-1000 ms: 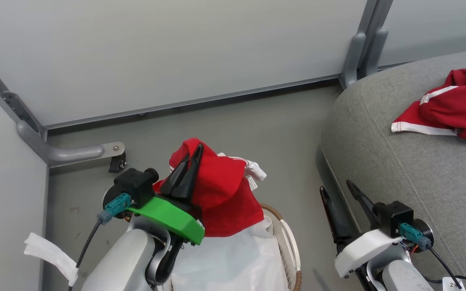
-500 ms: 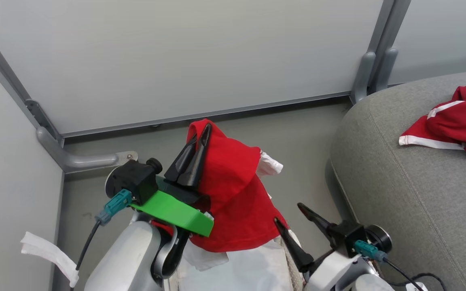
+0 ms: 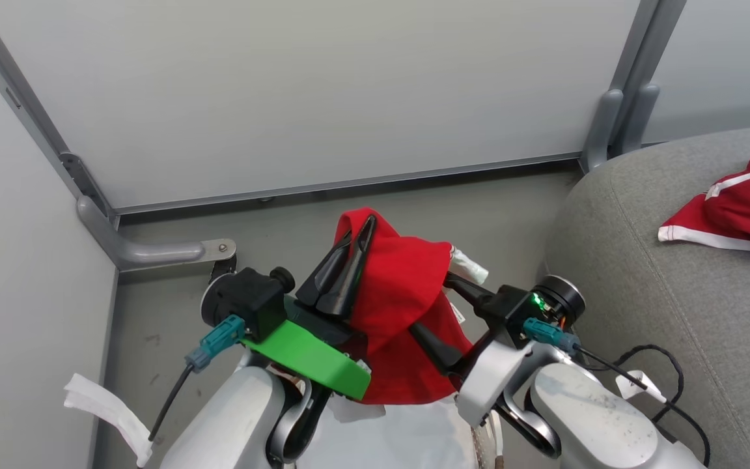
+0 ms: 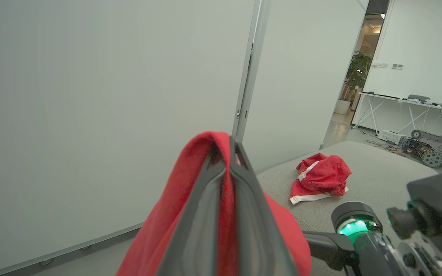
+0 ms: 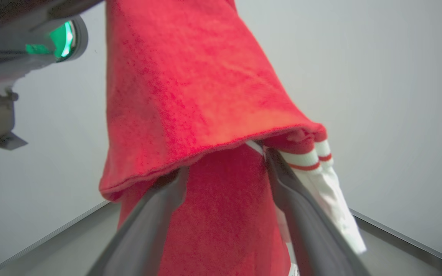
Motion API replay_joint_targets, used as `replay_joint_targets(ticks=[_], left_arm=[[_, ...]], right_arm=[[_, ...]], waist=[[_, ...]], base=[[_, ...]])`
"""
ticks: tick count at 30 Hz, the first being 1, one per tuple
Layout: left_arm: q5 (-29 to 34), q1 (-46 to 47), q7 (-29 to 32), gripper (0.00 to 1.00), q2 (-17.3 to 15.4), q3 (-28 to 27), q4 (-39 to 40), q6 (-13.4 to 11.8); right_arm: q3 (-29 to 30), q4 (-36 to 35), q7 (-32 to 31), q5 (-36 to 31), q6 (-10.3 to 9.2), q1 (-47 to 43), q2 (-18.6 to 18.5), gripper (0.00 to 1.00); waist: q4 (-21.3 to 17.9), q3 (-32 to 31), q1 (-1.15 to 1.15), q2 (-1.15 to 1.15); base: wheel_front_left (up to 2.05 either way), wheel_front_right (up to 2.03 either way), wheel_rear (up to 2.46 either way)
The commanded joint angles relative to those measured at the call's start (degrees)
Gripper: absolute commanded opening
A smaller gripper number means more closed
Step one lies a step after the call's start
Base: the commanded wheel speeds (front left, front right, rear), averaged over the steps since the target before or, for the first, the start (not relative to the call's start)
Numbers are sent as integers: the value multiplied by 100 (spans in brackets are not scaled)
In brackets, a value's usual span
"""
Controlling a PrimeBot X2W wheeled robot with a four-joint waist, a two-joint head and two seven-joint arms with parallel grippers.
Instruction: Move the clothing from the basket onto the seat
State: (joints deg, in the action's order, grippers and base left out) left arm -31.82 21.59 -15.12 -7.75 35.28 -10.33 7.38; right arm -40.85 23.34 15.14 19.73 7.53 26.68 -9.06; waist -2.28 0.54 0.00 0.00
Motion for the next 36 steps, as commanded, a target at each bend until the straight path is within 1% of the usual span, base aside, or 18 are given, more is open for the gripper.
replay_joint_targets(ticks=[1, 5, 6, 7, 8, 13, 24, 34, 35, 36], left_arm=[[-39, 69, -4, 0, 21, 43, 14, 16], [-99, 129, -4, 0, 53, 188, 16, 16], [-108, 145, -4, 0, 56, 230, 14, 16], [-117, 155, -4, 0, 63, 258, 15, 16], [-135, 160, -4, 0, 65, 274, 15, 16], [-160, 127, -4, 0, 36, 217, -15, 16], [-54, 2, -5, 0, 71, 15, -61, 16], [-10, -4, -5, 0, 89, -75, -89, 16], [-60, -49, -5, 39, 112, -85, -123, 16], [-53, -62, -5, 100, 113, -102, -133, 16]], right_arm=[[15, 78, 1, 40, -7, 112, 57, 100], [-144, 563, 1, 127, -8, 202, 203, 100], [-216, 718, 0, 162, -7, 212, 240, 69], [-284, 817, 0, 210, -7, 213, 273, 28], [-333, 928, 1, 292, -8, 207, 307, 0], [-473, 1179, 1, 542, -7, 156, 339, 0], [-350, 987, 0, 693, -8, -257, 179, 0], [-266, 918, 0, 638, -8, -327, 187, 0], [-238, 892, 0, 610, -7, -332, 189, 0], [-222, 867, 0, 596, -8, -337, 189, 0]], waist=[[46, -6, 0, 0], [150, -15, 0, 0], [181, -15, 0, 0], [213, -17, 0, 0], [244, -17, 0, 0], [310, -4, 0, 0], [179, 33, 0, 0], [71, 55, 0, 0], [55, 58, 0, 0], [37, 59, 0, 0]], base=[[0, 0, 0], [0, 0, 0], [0, 0, 0], [0, 0, 0], [0, 0, 0], [0, 0, 0], [0, 0, 0], [0, 0, 0], [0, 0, 0], [0, 0, 0]])
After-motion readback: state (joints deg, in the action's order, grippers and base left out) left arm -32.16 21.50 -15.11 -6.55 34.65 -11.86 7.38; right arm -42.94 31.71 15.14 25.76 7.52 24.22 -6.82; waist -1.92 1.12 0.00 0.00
